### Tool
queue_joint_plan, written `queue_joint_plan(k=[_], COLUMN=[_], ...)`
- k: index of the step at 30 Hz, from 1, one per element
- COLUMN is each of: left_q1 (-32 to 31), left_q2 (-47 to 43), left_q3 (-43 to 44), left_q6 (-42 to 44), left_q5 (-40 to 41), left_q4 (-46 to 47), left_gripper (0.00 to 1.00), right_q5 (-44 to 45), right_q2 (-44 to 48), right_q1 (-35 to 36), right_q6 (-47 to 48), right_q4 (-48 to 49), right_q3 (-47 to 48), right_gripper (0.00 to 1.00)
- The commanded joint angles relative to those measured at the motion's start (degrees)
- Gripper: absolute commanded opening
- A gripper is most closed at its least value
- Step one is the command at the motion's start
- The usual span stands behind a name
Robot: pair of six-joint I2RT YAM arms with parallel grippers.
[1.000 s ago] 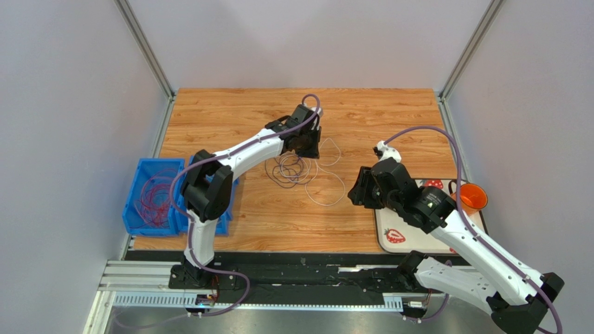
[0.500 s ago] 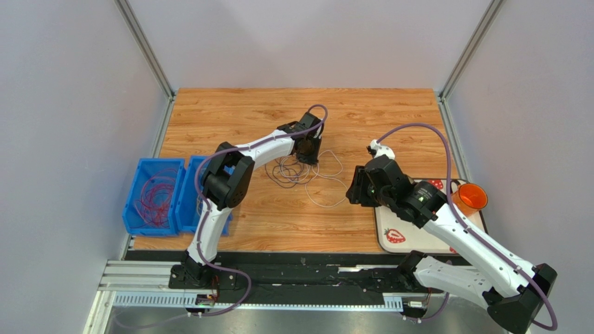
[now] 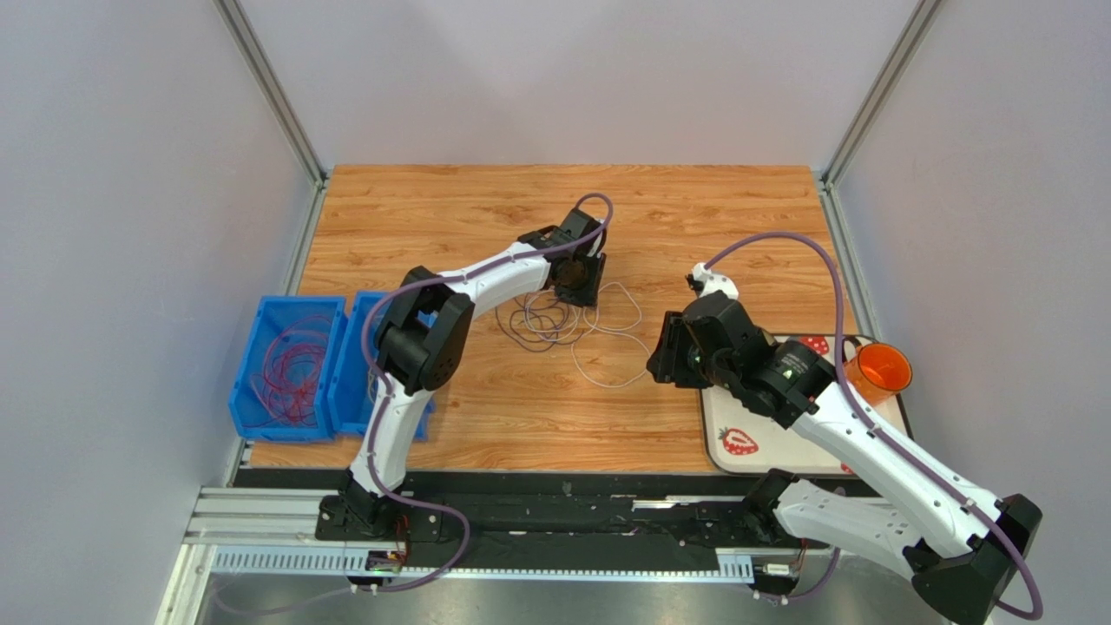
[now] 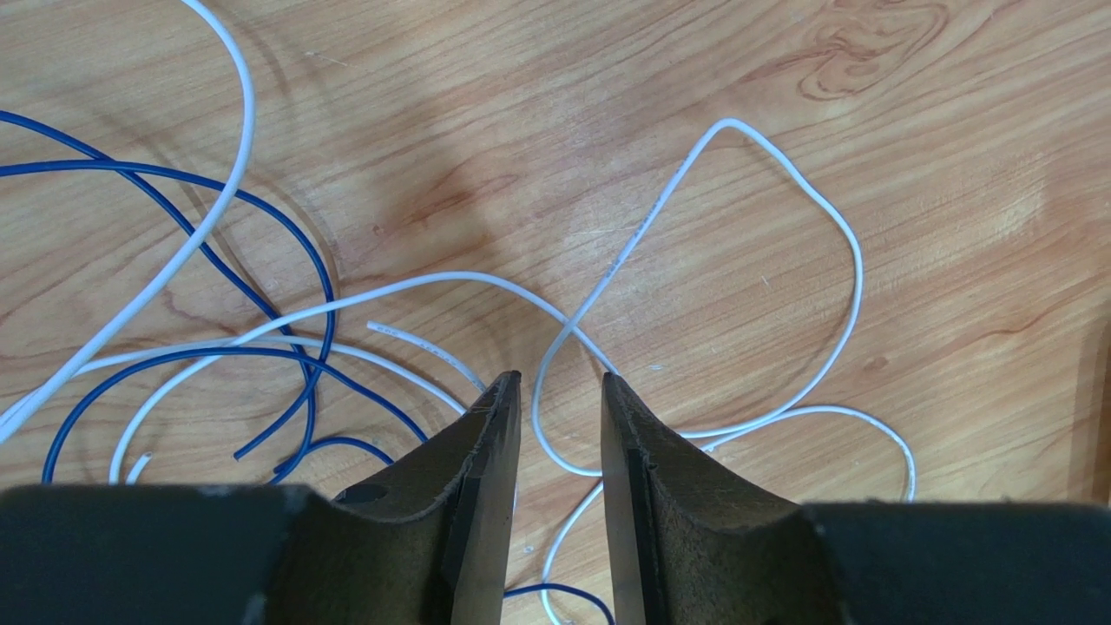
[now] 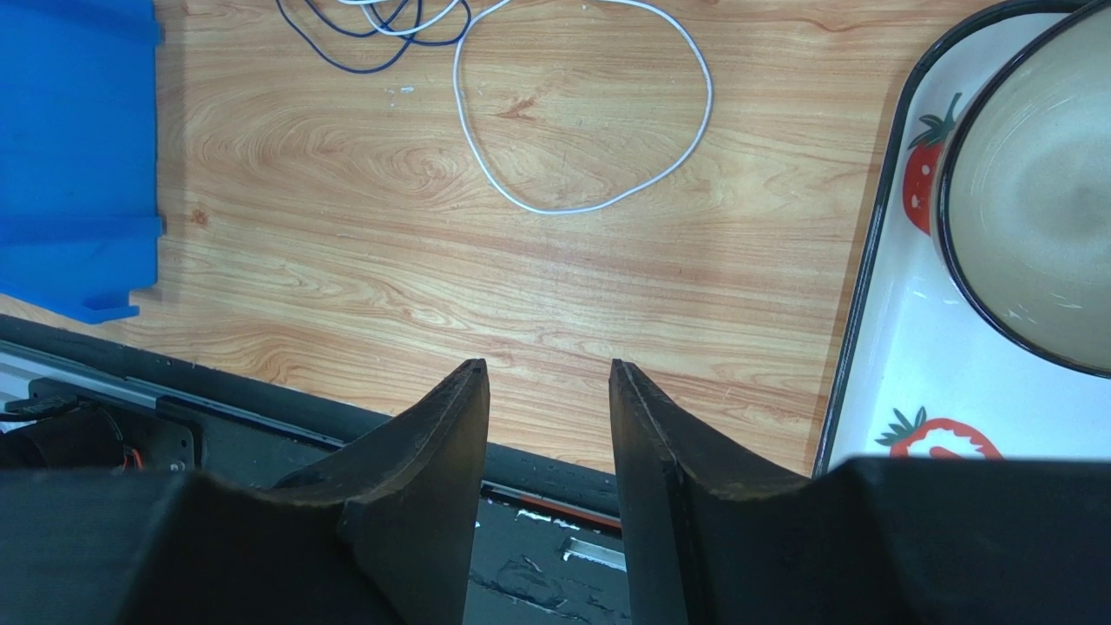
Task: Untangle the cables
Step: Pick up the cable at the center of the board.
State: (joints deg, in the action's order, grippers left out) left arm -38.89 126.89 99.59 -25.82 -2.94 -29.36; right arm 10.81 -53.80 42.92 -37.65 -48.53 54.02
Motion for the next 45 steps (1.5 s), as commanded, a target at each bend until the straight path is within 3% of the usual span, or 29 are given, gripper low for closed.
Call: queue_joint_plan(k=[1, 9, 34, 43, 45], left_q1=[-0.39, -0.83, -2.24, -3.12, -3.47], left_q2=[-4.37, -3.05, 2.57, 2.92, 3.01], left_q3=[0.69, 2.36, 4.21, 3.15, 3.07], left_q6=[-1.42, -1.68, -2.30, -2.56, -2.65], left_q5=[-0.31, 1.27, 6.63, 7.24, 7.60], left_q4=[1.15, 0.63, 0.62, 1.06, 0.98], left_gripper=[0.40, 0.53, 0.52, 0.29, 0.18], right_q5=[0.00, -0.44, -1.23, -1.49, -1.58], right_q2=[1.59, 1.42, 1.24, 0.89, 0.80], right_q1=[-0.29, -0.46, -0.73, -0.82, -0.90], right_q6=[0.47, 0.47, 1.00, 0.91, 0.82], right_q4=[2.30, 2.39, 2.39, 2.57, 2.57], right_q3=[-0.76, -0.76, -1.46, -1.55, -1.72], right_gripper=[0.43, 0.43, 0.43, 0.42, 0.42])
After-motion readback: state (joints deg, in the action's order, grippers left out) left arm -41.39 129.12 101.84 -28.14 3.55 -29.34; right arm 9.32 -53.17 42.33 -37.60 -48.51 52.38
